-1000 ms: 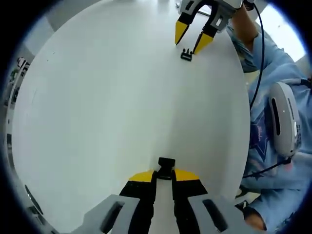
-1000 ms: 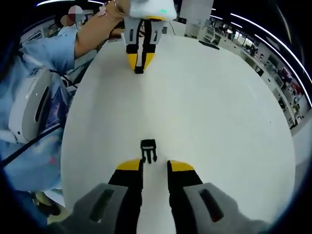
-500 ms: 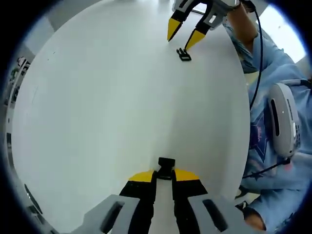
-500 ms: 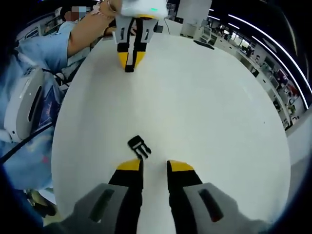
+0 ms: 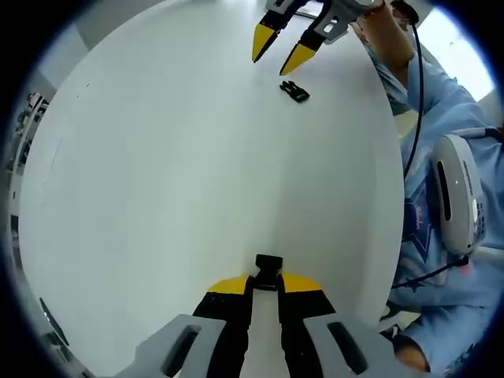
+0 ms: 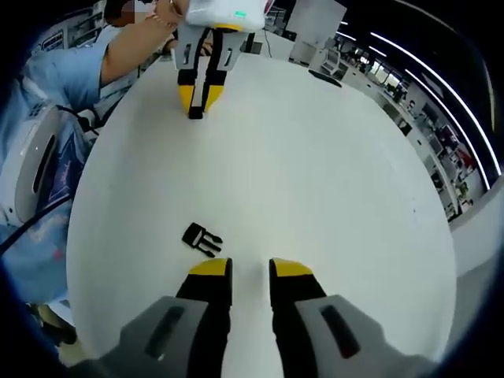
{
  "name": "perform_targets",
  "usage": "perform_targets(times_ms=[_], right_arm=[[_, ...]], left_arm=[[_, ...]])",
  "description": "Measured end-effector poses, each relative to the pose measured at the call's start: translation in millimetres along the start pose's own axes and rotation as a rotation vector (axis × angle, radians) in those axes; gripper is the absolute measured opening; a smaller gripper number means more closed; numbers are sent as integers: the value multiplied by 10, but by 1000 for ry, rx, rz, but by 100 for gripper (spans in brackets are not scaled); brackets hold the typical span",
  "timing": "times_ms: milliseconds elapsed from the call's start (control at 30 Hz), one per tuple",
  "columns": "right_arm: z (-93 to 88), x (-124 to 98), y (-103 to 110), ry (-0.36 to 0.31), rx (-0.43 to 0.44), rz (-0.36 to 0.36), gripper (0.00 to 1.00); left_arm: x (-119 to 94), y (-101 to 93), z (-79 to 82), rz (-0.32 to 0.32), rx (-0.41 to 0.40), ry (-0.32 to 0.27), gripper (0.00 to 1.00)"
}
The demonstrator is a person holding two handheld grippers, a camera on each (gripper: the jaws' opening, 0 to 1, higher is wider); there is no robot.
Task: Snap the two parts of the plastic buckle together until the buckle closes and remains connected.
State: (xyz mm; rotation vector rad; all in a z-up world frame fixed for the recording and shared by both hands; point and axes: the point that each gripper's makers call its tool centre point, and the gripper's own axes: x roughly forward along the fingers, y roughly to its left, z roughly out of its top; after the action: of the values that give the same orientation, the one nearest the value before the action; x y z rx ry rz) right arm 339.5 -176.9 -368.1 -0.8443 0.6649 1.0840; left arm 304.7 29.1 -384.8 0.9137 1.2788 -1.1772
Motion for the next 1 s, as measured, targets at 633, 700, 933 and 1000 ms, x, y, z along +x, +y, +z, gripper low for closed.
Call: perform_targets(times_ms=[633, 700, 933, 1000], right_arm=[[8, 36, 364, -26, 106, 141, 1], [8, 49, 383, -24, 110, 148, 1], [65, 77, 330, -29, 71, 140, 1], [74, 86, 278, -29, 57, 133, 1]], left_arm=[[8, -2, -2, -3, -2, -11, 11], [12, -8, -2, -3, -2, -12, 11], [11, -15, 3, -5, -4, -19, 11], [8, -13, 6, -6, -6, -19, 11]])
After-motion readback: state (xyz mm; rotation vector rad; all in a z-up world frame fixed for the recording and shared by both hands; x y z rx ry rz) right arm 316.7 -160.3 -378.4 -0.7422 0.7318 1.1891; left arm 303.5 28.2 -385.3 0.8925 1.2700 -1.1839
